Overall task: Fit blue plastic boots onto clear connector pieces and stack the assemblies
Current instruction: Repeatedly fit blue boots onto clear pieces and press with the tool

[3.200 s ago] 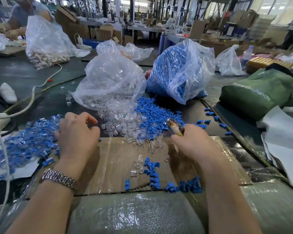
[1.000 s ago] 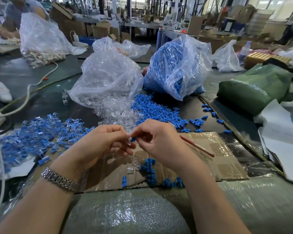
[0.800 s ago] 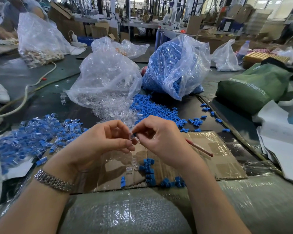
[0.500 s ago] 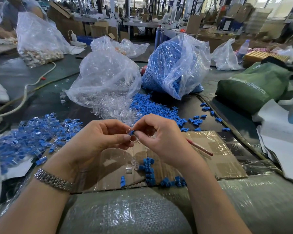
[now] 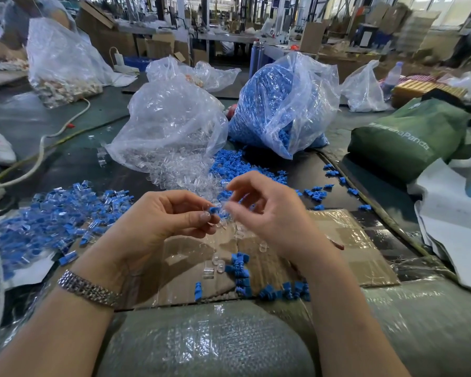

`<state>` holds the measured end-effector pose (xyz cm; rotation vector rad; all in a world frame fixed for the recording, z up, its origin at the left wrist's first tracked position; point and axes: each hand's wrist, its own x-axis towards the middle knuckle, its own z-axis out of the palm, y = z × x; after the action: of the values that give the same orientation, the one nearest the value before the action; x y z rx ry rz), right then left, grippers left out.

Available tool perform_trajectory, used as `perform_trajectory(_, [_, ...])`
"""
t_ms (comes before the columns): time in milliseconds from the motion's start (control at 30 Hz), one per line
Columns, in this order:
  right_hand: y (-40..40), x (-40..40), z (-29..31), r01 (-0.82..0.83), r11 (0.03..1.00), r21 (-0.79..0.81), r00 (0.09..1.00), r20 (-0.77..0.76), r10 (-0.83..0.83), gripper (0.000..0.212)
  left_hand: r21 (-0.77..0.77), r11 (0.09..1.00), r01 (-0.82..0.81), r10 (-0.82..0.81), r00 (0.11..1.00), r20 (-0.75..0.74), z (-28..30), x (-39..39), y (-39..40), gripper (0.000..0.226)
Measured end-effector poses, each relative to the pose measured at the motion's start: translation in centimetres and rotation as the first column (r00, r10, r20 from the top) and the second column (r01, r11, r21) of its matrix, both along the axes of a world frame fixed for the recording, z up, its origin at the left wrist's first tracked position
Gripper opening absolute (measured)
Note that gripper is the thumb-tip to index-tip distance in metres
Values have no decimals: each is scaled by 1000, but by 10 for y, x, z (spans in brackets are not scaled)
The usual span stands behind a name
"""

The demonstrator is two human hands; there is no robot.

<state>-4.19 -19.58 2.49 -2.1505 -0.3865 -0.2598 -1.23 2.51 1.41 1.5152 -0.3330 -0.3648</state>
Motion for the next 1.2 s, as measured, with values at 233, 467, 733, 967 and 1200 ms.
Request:
perform_trajectory(233, [-41, 8, -10, 291, 627, -723, 733, -252, -631, 63, -93, 994, -57, 55, 998, -22, -1, 1, -1, 28])
perform_trajectory(467, [-34, 8, -10, 303, 662, -686, 784, -215, -582, 31, -154, 981, -114, 108, 993, -45, -2, 6, 3, 34])
perform_trajectory(733, [-31, 1, 18, 267, 957, -113, 853, -435, -289, 23, -336, 920, -202, 165, 977, -136, -3, 12, 4, 16])
perform_trajectory(967, [2, -3, 25, -134, 973, 188, 741, -632, 224, 29, -376, 895, -239, 193, 969, -154, -4, 14, 3, 22])
perform_trajectory(1200, [10, -5, 26, -181, 971, 153, 748, -620, 237, 31, -287, 939, -189, 172, 981, -84, -4, 13, 2, 18])
